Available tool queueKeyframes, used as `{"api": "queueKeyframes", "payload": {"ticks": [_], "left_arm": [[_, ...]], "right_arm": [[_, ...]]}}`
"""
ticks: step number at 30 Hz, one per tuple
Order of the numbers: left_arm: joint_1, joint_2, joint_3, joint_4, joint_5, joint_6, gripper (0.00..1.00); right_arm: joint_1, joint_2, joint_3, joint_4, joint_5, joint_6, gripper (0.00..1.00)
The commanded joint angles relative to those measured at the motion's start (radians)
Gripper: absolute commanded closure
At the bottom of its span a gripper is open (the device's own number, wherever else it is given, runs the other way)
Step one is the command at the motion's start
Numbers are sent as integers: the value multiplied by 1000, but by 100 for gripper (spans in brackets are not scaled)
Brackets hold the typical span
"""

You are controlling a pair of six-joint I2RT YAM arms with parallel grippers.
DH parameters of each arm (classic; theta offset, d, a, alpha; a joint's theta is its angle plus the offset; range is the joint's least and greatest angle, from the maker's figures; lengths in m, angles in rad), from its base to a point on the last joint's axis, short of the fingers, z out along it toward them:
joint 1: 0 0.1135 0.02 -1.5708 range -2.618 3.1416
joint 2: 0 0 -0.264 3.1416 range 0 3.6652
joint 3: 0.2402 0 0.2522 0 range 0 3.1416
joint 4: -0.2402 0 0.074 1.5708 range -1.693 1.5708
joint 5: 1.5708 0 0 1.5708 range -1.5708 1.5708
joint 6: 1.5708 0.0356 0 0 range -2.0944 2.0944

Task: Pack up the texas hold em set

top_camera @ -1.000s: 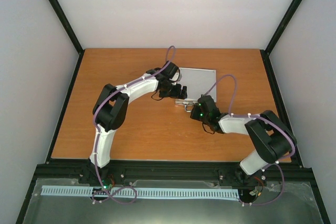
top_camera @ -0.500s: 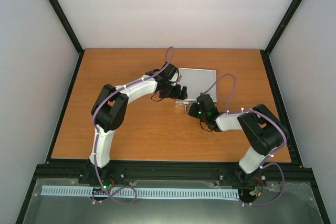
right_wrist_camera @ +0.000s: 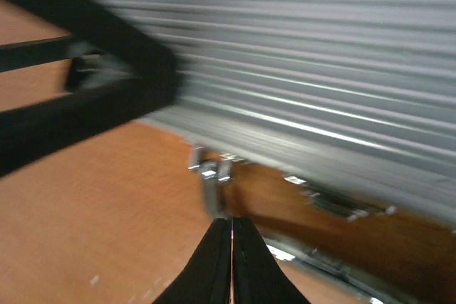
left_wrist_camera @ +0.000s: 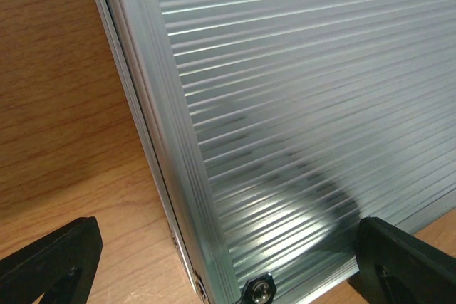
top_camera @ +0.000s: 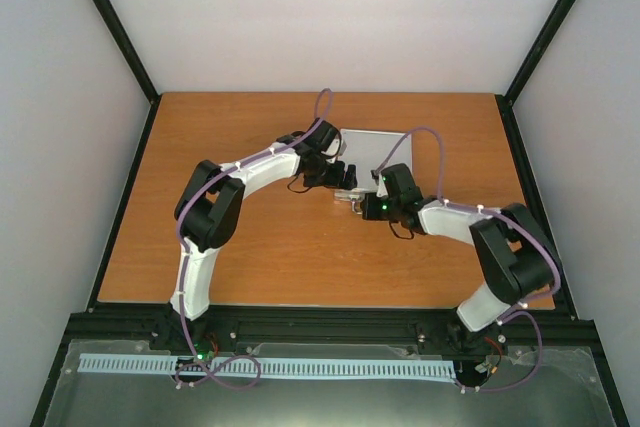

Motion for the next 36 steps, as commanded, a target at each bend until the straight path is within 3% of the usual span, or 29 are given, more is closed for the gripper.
{"api": "queueKeyframes", "payload": {"ticks": [1,6,12,13,14,15,18,19,31,36], "left_arm": [[-19,95,-43,-227,-60,24,0],[-19,91,-40,-221,-56,23,0],[-18,86,-38,-228,-60,27,0],[-18,82,-33,-231,-62,30,0],[-18,77,-28,-231,-60,34,0],[-19,70,-21,-233,-61,39,0],[-19,51,28,-253,-71,57,0],[-18,47,55,-271,-84,64,0],[-14,-30,387,-472,-223,120,0],[-13,-75,418,-496,-232,115,0]], "right_arm": [[-4,-159,57,-239,-75,-193,97],[-24,-317,55,-318,6,-164,96],[-26,-357,24,-364,59,-125,96],[-26,-360,18,-371,73,-118,92],[-26,-367,10,-372,87,-108,85],[-26,-380,2,-371,102,-102,70],[-28,-421,-6,-387,159,-79,16],[-28,-431,-5,-396,177,-75,3],[-29,-488,84,-560,255,-108,0],[-29,-439,167,-692,366,-55,0]]}}
